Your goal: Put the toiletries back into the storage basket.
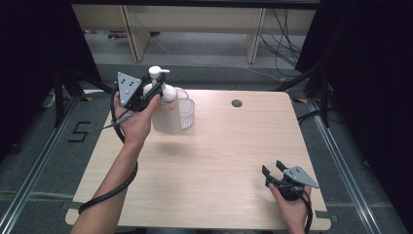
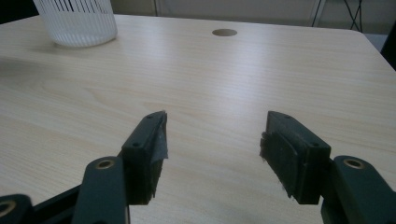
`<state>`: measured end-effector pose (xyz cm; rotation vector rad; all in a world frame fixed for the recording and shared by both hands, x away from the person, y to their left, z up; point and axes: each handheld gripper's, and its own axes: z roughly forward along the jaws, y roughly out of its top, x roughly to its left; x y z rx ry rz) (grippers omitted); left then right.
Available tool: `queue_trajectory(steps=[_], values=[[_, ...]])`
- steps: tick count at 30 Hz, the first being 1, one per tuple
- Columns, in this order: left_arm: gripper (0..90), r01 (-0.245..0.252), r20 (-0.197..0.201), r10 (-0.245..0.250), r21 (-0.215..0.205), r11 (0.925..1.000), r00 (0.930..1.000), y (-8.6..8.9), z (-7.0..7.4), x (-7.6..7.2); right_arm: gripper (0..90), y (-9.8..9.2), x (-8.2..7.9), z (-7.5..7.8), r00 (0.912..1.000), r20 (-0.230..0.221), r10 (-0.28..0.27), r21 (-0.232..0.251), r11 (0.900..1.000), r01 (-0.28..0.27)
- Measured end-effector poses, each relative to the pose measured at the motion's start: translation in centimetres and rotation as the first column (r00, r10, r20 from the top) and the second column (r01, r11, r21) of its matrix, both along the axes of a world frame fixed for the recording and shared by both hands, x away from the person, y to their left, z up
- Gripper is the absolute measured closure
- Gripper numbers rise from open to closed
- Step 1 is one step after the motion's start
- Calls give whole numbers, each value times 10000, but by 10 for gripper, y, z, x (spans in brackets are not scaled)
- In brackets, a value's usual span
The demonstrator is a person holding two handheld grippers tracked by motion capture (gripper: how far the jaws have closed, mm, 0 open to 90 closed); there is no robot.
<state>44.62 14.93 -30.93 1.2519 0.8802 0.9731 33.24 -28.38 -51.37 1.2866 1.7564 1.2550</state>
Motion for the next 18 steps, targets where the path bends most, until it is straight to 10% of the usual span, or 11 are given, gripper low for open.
queue_trajectory(steps=[18], values=[[593,-61,39,61,-6,10000,10000,-2,6,11,403,0,0,0,10000,52,-15,13,10000,15]])
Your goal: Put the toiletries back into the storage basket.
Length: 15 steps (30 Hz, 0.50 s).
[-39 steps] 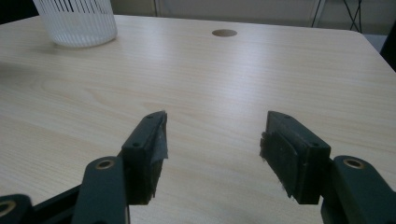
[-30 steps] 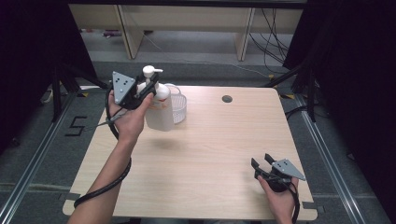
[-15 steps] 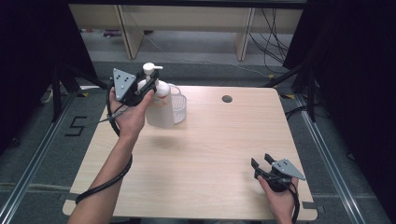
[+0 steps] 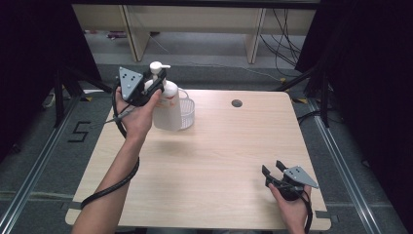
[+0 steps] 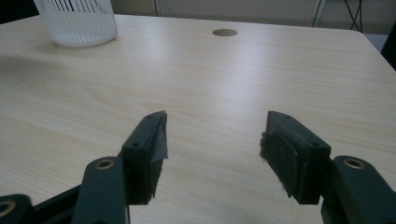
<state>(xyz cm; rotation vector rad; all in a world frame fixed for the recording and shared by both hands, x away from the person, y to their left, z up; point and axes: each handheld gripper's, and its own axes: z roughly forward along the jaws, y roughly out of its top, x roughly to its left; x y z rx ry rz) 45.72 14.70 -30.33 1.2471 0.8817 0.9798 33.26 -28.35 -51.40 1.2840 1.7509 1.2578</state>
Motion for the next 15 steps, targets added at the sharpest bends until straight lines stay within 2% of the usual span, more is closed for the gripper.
queue_trajectory(steps=[2,6,15], values=[[593,-133,-196,130,-140,9998,9997,-1,0,-1,403,0,0,0,10000,10,6,-9,10000,-6],[592,-151,-229,147,-156,9998,9996,-1,1,2,403,0,-1,1,9999,-172,0,59,10000,1],[592,-197,-196,194,-135,9997,9996,-1,6,8,403,0,-1,1,10000,-89,-7,93,10000,8]])
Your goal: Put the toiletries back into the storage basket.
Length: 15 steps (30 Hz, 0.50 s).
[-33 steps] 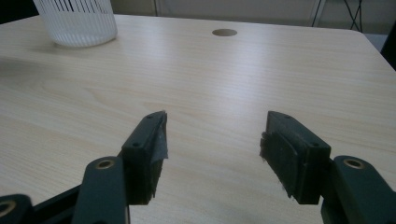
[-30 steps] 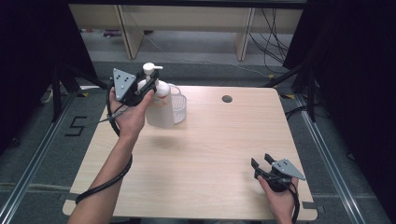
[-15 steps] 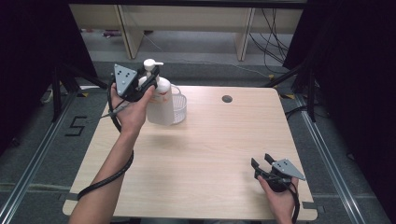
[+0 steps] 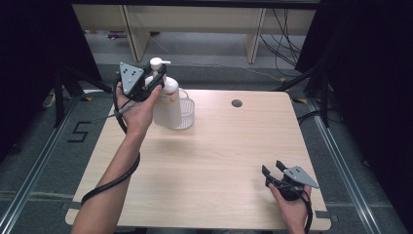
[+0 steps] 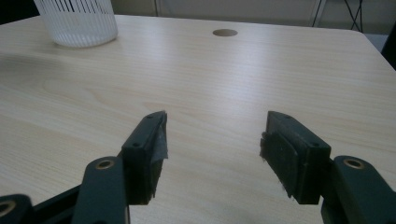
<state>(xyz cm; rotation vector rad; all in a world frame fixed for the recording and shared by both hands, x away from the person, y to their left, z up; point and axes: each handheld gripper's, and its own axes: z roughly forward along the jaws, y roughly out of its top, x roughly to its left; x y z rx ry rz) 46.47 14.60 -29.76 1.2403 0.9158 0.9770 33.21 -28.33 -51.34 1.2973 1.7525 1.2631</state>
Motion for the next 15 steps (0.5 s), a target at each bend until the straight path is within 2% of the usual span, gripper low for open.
queue_trajectory(steps=[2,3,7,10,12,13,15], values=[[592,-21,-11,21,-4,10000,10000,0,1,1,403,0,1,-1,9999,106,17,-77,10000,-16],[592,-17,-14,17,-1,10000,10000,0,1,2,403,0,0,0,10000,-63,10,-57,10000,-10],[592,-50,-4,50,-9,10000,10000,1,2,4,403,0,-1,1,9999,-102,-24,-54,10000,23],[592,-21,181,19,107,9999,9998,2,4,8,403,0,-1,1,9999,-108,-22,-42,10000,22],[592,-47,194,44,111,9999,9998,2,5,9,403,-2,0,1,10000,1,-12,-192,9998,12],[592,-56,218,54,106,9999,9997,2,6,10,403,0,0,0,10000,-24,-23,-14,10000,23],[592,-69,216,66,138,9999,9997,2,6,11,403,-2,0,0,10000,73,-32,-198,9998,33]])
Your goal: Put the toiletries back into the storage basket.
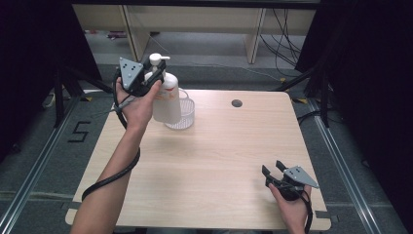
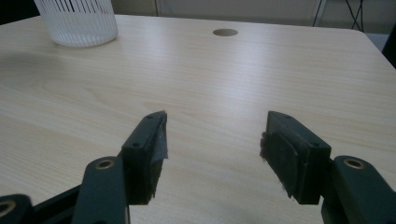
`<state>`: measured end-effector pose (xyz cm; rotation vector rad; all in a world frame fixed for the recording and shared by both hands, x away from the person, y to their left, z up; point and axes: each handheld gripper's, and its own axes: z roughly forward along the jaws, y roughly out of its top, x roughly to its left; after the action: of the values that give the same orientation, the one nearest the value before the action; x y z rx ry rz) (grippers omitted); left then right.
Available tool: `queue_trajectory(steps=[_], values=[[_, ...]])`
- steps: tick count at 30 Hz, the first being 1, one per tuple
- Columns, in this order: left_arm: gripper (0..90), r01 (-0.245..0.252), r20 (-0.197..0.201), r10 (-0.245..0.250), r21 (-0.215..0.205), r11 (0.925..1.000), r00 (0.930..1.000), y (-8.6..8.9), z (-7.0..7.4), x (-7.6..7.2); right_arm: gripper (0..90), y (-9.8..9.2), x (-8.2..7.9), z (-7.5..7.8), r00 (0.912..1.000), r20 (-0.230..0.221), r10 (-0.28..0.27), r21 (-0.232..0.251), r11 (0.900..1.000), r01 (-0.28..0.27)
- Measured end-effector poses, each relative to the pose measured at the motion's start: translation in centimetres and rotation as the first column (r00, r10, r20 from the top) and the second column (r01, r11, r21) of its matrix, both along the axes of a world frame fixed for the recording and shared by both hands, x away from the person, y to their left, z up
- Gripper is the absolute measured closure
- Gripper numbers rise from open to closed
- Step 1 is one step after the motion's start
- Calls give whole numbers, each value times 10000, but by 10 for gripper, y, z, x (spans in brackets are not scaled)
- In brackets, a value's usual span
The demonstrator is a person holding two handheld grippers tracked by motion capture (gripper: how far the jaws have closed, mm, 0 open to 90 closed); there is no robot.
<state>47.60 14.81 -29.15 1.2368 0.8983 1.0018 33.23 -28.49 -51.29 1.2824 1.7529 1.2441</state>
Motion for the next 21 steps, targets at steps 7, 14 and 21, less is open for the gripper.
queue_trajectory(steps=[7,14,21], values=[[592,-46,-55,46,-15,10000,10000,0,0,7,402,1,-2,1,9995,-296,-56,219,9997,63],[592,-110,-97,110,24,9999,9999,0,0,14,403,1,-2,0,9996,-257,-76,258,9996,83],[592,-164,-81,165,80,9998,9998,0,0,21,402,3,-3,1,9992,-363,-145,373,9992,158]])
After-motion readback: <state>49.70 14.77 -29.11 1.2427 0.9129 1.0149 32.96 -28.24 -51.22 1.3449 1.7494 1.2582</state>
